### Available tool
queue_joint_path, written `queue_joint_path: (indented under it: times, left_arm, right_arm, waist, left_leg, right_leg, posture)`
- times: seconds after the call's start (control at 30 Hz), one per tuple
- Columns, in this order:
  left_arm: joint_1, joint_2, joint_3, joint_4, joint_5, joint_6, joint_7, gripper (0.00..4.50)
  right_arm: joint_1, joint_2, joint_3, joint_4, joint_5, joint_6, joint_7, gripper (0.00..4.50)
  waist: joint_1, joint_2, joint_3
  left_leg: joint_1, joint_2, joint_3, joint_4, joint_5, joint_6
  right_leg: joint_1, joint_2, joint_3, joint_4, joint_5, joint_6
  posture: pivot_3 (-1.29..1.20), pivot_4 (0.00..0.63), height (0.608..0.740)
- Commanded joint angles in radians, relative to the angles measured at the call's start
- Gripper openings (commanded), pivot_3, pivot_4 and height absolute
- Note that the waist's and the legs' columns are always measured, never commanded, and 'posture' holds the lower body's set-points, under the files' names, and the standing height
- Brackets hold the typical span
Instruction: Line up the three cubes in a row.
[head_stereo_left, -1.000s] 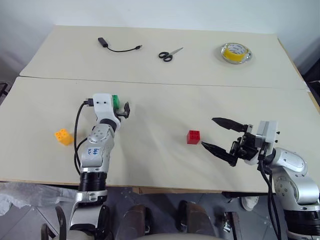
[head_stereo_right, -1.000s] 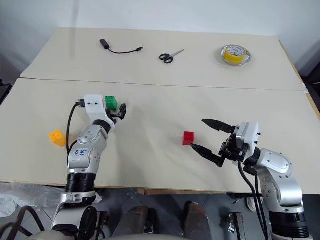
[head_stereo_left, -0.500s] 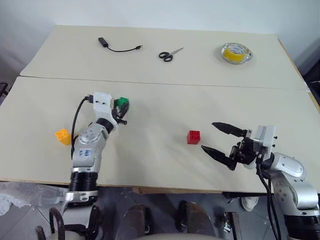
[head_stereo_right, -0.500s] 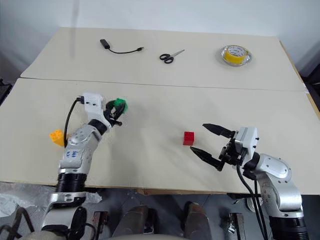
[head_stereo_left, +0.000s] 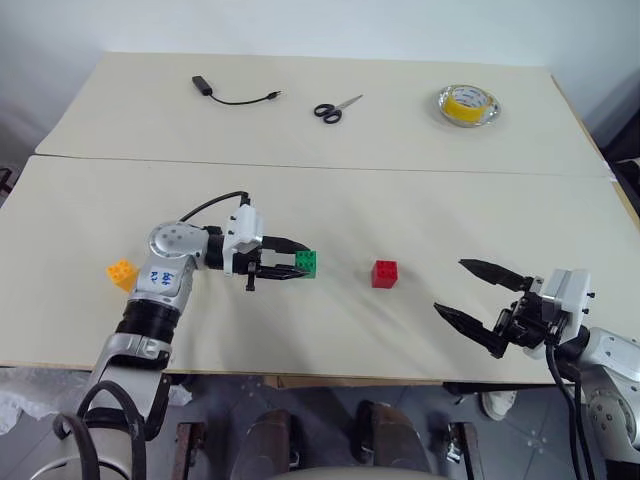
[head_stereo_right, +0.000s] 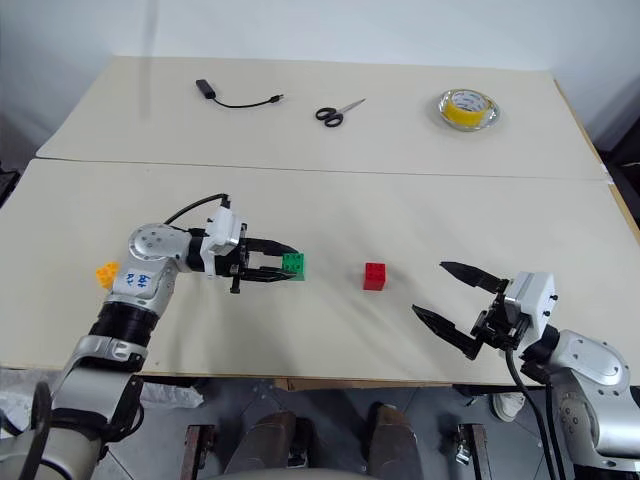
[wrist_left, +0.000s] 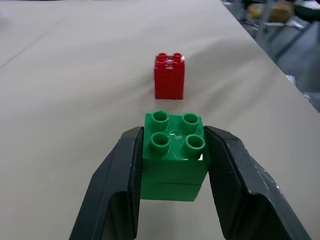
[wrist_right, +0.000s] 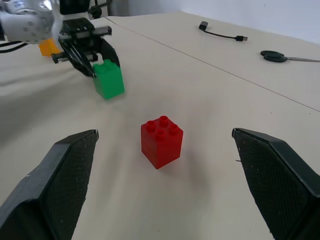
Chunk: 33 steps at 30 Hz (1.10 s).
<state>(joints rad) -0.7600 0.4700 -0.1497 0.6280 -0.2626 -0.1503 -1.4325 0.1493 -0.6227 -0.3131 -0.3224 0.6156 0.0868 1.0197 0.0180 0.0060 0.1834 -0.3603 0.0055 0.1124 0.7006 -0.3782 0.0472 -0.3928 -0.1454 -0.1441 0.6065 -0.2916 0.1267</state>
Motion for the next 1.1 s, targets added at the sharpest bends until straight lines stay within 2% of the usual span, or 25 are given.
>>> queue_joint_path:
  times: [0.03,0.2,0.4,0.6,0.7,0.73,0.83,0.93,1.03,1.1]
  left_arm:
    - [-0.054,-0.021,0.003,0.119,0.03,-0.093,-0.039,1.49]
    - [-0.115,-0.059,0.015,0.252,0.055,-0.184,-0.038,1.49]
    - [-0.136,-0.074,0.03,0.317,0.072,-0.256,-0.033,1.49]
    - [-0.13,-0.068,0.053,0.283,0.048,-0.157,-0.05,3.41]
    - [-0.092,-0.06,0.13,0.168,0.008,-0.161,0.066,4.34]
    - [-0.055,-0.049,0.158,0.09,-0.01,-0.155,0.096,4.48]
    - [0.102,-0.016,0.229,-0.227,-0.079,-0.03,0.205,4.48]
    - [0.334,0.018,0.337,-0.579,-0.151,0.13,0.38,4.48]
    - [0.551,0.006,0.487,-0.799,-0.195,0.221,0.573,4.48]
    - [0.694,-0.019,0.607,-0.878,-0.204,0.234,0.687,4.48]
  right_arm:
    - [0.028,0.014,-0.022,-0.048,0.008,-0.024,-0.012,4.5]
    - [0.045,0.025,-0.015,-0.06,0.004,-0.03,-0.023,4.5]
    - [0.038,0.019,-0.006,-0.057,0.009,-0.023,-0.02,4.5]
    - [0.01,0.009,0.013,-0.044,0.013,-0.011,0.0,4.5]
    - [-0.049,0.021,0.05,-0.057,0.02,0.004,-0.006,4.5]
    - [-0.068,0.023,0.071,-0.064,0.023,0.013,-0.001,4.5]
    - [-0.115,0.025,0.124,-0.072,0.029,0.034,0.015,4.5]
    - [-0.162,0.012,0.174,-0.068,0.036,0.078,0.031,4.5]
    - [-0.208,0.008,0.212,-0.059,0.031,0.09,0.063,4.5]
    - [-0.241,0.012,0.236,-0.055,0.031,0.098,0.082,4.5]
  waist:
    - [0.001,0.0,0.0]
    - [0.008,-0.001,0.0]
    - [0.007,-0.001,0.0]
    - [0.005,-0.001,0.0]
    - [0.004,-0.001,0.001]
    - [0.0,-0.001,0.001]
    - [-0.012,-0.001,0.001]
    - [-0.026,-0.001,0.001]
    - [-0.023,-0.002,0.001]
    - [-0.021,-0.002,0.001]
  left_leg:
    - [0.0,0.0,0.0,0.0,0.0,0.0]
    - [-0.001,-0.001,-0.001,0.001,0.0,0.001]
    - [-0.001,-0.001,-0.002,0.001,0.0,0.001]
    - [-0.002,-0.001,-0.002,0.002,0.0,0.001]
    - [-0.002,0.001,-0.003,0.002,0.0,0.001]
    - [-0.002,0.004,-0.003,0.003,0.0,0.001]
    - [-0.002,0.006,-0.004,0.003,0.0,0.001]
    - [-0.002,0.006,-0.005,0.002,0.0,0.001]
    - [-0.003,0.006,-0.006,0.002,0.0,0.001]
    - [-0.002,0.006,-0.007,0.003,0.0,0.001]
  right_leg:
    - [0.0,0.0,0.0,0.0,0.0,0.0]
    - [0.0,-0.001,0.0,0.0,0.0,0.001]
    - [0.0,-0.002,0.0,0.0,0.001,0.001]
    - [0.0,-0.002,-0.001,0.001,0.001,0.001]
    - [0.0,-0.002,-0.001,0.001,0.001,0.001]
    - [0.0,-0.002,-0.001,0.001,0.001,0.001]
    - [-0.001,-0.002,-0.001,0.001,0.001,0.001]
    - [-0.001,-0.002,-0.001,0.001,0.0,0.001]
    - [0.0,-0.003,-0.001,0.001,0.001,0.001]
    - [0.001,-0.004,0.0,0.0,0.0,0.001]
  posture:
    - [0.0,0.15,0.74]
    - [0.0,0.15,0.74]
    - [0.0,0.15,0.74]
    - [0.0,0.15,0.74]
    - [0.0,0.15,0.74]
    - [0.0,0.15,0.74]
    - [0.0,0.15,0.74]
    - [0.0,0.15,0.74]
    - [0.0,0.15,0.74]
    - [0.0,0.15,0.74]
